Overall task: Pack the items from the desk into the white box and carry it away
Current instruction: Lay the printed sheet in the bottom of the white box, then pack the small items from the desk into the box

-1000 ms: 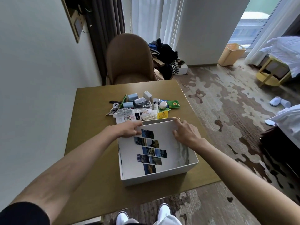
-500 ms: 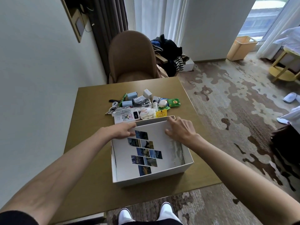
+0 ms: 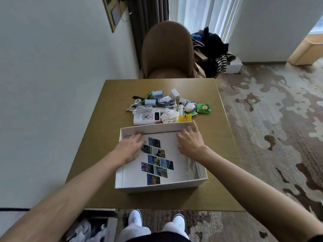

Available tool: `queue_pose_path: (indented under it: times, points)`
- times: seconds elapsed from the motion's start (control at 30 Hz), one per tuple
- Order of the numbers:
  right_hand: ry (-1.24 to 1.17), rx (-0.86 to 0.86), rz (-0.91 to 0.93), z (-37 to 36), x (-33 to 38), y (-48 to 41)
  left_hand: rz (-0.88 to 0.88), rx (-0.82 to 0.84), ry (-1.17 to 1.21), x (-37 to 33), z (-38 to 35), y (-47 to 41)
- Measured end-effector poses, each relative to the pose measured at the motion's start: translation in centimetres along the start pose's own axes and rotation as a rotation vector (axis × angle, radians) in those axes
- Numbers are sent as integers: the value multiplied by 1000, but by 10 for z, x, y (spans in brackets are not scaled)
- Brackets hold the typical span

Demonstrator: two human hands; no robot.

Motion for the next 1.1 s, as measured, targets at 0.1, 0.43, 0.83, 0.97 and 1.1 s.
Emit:
queue_pose_path:
  times: [0.1,0.43,0.83,0.97,1.1]
  points:
    - [-91,136,6,-19,2,-8,73,122,7,-11,-16,8]
    - [-42,370,6,-54,-3,-6,187,348,354,-26,-47,7]
    - [-496,96,92,28,-5,-25,105,-32,335,17,27,-10]
    - [-681,-64,37,59,-10,-53,213,-234,451,52,57,-30]
    - [-676,-66,-55,58,-20,-88,227,-119,571,69,50,-61]
Point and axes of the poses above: each hand's wrist, its own y-axis away from the middle knuckle, its own z-axis out of the back of the hand, x = y × z, the point moved 6 cm from there along -y, towards the middle knuckle, and after that the axes turned 13 degrees about -y, right-handed, at the moved point
